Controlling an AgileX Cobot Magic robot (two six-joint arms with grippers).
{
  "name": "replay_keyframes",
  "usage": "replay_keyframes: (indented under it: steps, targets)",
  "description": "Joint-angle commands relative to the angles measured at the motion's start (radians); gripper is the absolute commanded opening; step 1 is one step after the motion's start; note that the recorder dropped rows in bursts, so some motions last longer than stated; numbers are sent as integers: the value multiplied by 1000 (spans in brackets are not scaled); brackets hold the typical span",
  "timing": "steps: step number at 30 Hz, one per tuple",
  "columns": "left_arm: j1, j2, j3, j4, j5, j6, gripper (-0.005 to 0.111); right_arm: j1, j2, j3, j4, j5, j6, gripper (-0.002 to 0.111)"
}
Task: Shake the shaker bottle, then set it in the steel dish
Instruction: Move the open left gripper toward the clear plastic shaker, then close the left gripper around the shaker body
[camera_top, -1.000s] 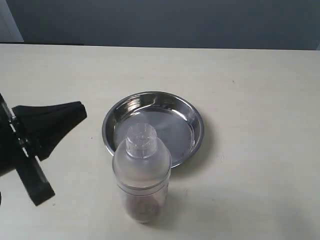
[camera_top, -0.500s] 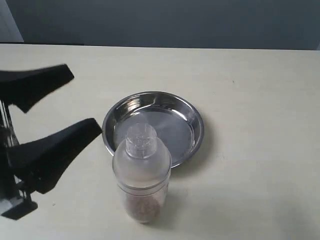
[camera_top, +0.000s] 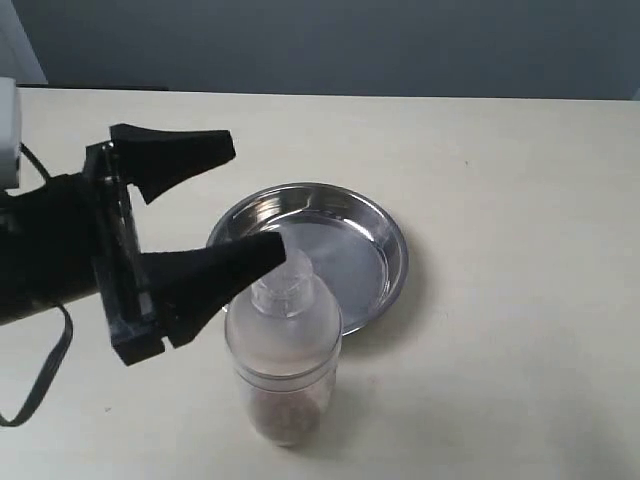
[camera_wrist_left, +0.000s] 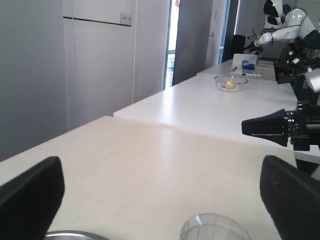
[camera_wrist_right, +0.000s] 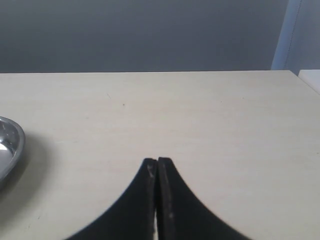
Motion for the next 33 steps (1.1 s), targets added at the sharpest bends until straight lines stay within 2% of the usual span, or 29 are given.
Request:
replay_keyframes:
  steps: [1, 6, 12, 18, 25, 33]
  targets:
    - [-37, 90, -35, 17, -19, 14, 106, 4, -4, 2, 0, -9, 0, -1]
    - [-98, 109, -85, 32, -19, 14, 106, 4, -4, 2, 0, -9, 0, -1]
    - [-136, 174, -94, 83, -19, 29, 106, 4, -4, 2, 0, -9, 0, -1]
    - [-136, 232, -94, 157, -19, 46, 106, 4, -4, 2, 0, -9, 0, -1]
    - [-136, 286, -94, 163, -19, 95, 105, 4, -4, 2, 0, -9, 0, -1]
    - [-114, 288, -28, 123, -19, 131, 105, 4, -4, 2, 0, -9, 0, -1]
